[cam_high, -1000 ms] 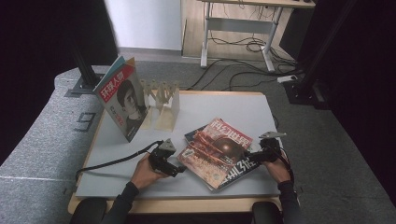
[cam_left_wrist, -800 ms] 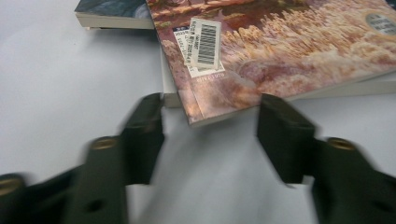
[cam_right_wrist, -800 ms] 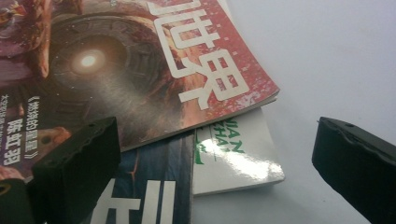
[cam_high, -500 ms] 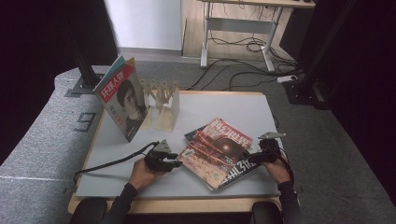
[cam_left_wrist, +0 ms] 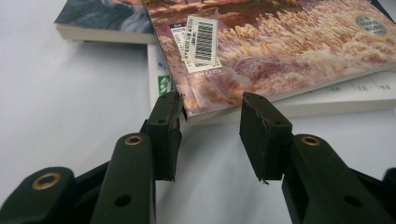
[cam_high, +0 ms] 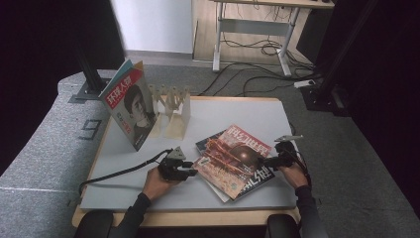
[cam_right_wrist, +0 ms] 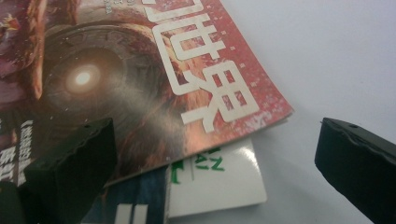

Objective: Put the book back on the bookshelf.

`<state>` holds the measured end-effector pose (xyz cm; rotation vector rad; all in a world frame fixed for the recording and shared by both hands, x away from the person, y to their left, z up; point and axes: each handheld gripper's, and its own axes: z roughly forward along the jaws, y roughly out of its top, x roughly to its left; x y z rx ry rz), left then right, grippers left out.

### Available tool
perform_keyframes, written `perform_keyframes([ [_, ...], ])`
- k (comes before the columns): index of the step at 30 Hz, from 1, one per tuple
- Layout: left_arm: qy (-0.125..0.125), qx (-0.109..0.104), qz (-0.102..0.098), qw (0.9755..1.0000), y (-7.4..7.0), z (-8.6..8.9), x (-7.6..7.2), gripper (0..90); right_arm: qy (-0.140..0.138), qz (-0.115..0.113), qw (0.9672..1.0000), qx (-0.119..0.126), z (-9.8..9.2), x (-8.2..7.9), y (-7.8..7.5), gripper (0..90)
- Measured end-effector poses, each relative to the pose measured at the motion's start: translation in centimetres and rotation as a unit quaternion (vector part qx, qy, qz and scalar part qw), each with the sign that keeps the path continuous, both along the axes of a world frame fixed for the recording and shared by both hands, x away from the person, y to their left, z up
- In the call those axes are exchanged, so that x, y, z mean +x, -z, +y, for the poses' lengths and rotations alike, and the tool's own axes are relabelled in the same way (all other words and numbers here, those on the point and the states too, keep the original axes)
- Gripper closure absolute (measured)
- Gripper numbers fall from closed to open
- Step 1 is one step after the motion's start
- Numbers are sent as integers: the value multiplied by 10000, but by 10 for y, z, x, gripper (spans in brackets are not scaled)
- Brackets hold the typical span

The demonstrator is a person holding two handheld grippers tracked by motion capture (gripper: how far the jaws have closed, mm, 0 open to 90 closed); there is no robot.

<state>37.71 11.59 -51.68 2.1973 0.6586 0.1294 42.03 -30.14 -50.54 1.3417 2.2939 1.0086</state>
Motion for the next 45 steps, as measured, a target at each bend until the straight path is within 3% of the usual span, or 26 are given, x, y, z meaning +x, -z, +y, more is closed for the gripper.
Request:
perform_keyframes([
  [6,29,68,0,10000,-1,-4,1,577,61,228,9996,128,-5,16,3,0],
  [11,16,73,-4,10000,-1,-4,1,576,76,536,9972,520,-11,31,9,0],
  [17,-14,86,-70,9999,0,-4,-1,576,10,733,9949,687,-12,35,11,0],
  [23,-45,80,-79,9999,0,-5,-2,577,-107,944,9918,856,-13,34,7,124],
  [27,-49,45,-62,10000,0,-5,-2,551,-91,814,9949,590,-8,32,1,167],
  [31,-40,33,-69,10000,1,-5,-3,532,31,669,9972,347,-7,30,-7,297],
  [39,-10,44,-14,10000,1,-5,-4,505,250,261,9991,222,-14,23,-19,660],
  [45,121,117,36,9999,0,-4,-5,460,147,-28,9997,194,-11,17,-29,773],
])
